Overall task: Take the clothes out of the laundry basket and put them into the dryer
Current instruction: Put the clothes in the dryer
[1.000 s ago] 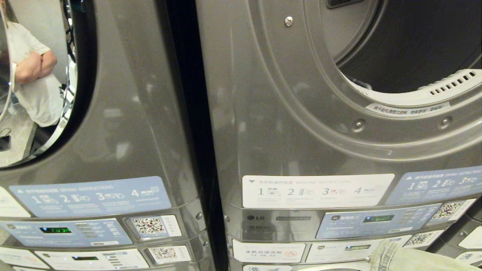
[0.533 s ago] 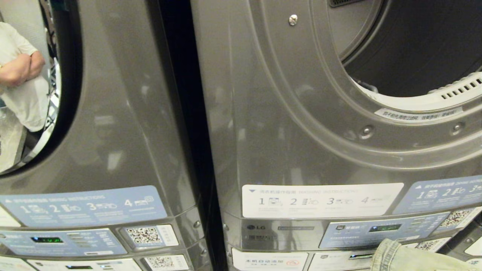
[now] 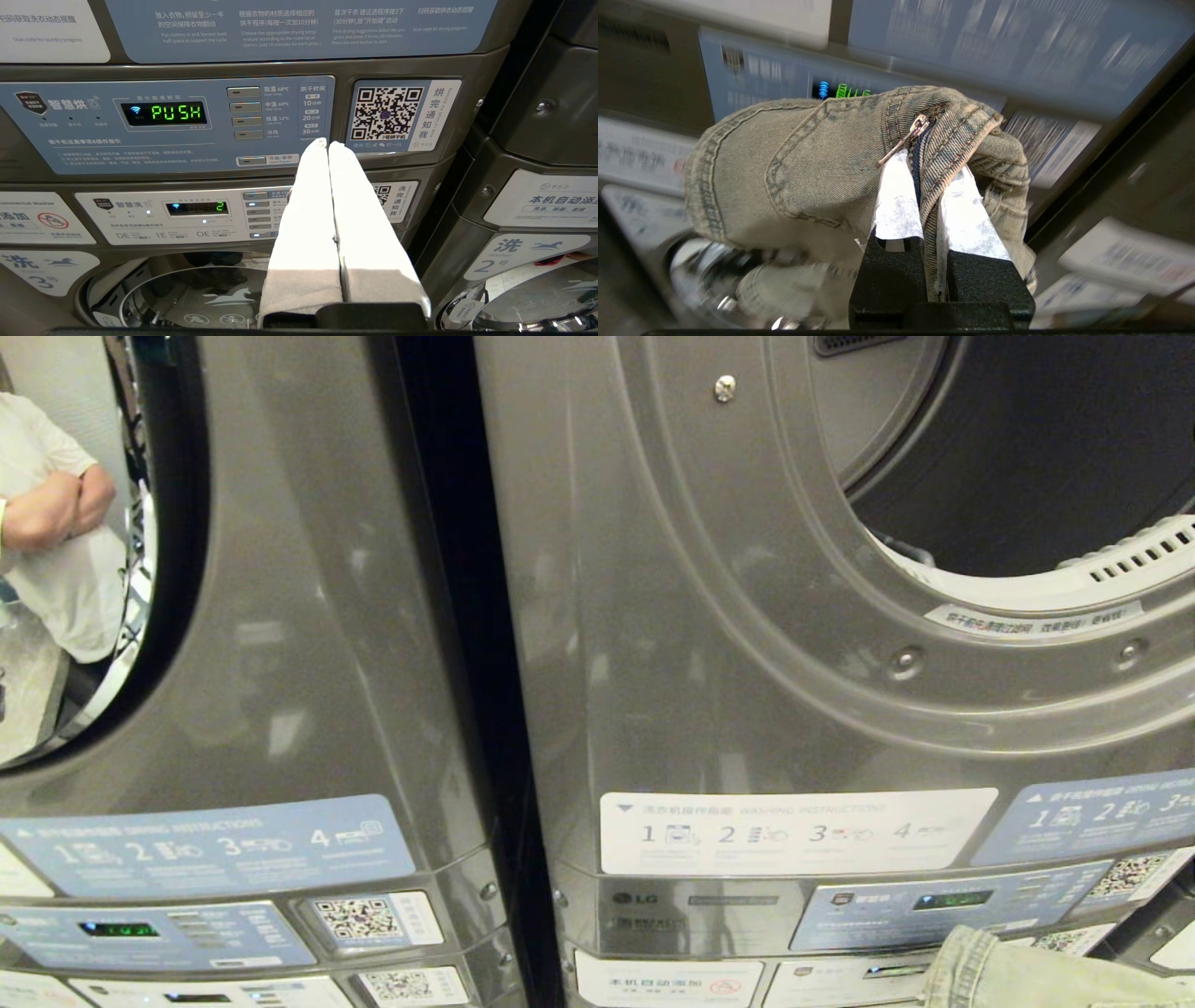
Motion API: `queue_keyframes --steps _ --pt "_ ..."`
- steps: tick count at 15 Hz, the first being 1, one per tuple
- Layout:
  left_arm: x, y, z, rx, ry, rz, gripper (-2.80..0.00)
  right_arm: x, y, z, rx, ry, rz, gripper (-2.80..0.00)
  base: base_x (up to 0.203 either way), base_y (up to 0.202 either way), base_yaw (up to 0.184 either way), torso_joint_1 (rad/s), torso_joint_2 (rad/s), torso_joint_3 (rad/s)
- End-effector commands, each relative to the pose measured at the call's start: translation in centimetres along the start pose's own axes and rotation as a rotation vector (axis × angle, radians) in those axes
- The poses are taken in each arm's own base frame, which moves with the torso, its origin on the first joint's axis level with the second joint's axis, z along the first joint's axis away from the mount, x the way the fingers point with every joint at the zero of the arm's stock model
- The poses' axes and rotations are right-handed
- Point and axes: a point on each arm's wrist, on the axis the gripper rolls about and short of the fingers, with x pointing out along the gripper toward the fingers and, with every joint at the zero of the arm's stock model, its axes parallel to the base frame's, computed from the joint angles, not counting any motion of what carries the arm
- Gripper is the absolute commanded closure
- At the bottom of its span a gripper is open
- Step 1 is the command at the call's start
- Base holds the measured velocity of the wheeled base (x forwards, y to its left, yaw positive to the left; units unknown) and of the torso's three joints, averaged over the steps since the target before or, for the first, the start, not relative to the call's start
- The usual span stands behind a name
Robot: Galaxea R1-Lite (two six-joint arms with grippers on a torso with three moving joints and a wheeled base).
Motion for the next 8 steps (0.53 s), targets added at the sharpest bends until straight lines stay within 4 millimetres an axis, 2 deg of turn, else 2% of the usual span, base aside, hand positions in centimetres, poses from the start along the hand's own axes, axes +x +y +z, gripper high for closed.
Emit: queue_keyframes --steps 1,3,4,6,8 --pt "0.0 0.0 0.0 -0.002 0.001 0.000 0.00 -0.8 -0.8 3.4 -0.035 -0.091 -0.022 0.00 0.000 0.000 0.000 0.000 0.00 0.000" --pt "0.0 0.0 0.0 0.001 0.001 0.000 0.00 -1.5 -2.5 10.4 -0.053 -0.189 -0.055 0.00 0.000 0.000 0.000 0.000 0.00 0.000" --pt "0.0 0.0 -0.1 0.006 0.003 -0.004 0.00 -0.8 -3.6 14.6 -0.049 -0.205 -0.073 0.00 0.000 0.000 0.000 0.000 0.00 0.000" --pt "0.0 0.0 -0.1 0.066 0.002 -0.014 0.00 3.0 -6.0 22.9 -0.026 -0.225 -0.110 0.00 0.000 0.000 0.000 0.000 0.00 0.000" --pt "0.0 -0.1 -0.1 0.089 0.001 -0.029 0.00 9.3 -8.0 29.2 0.002 -0.234 -0.130 0.00 0.000 0.000 0.000 0.000 0.00 0.000"
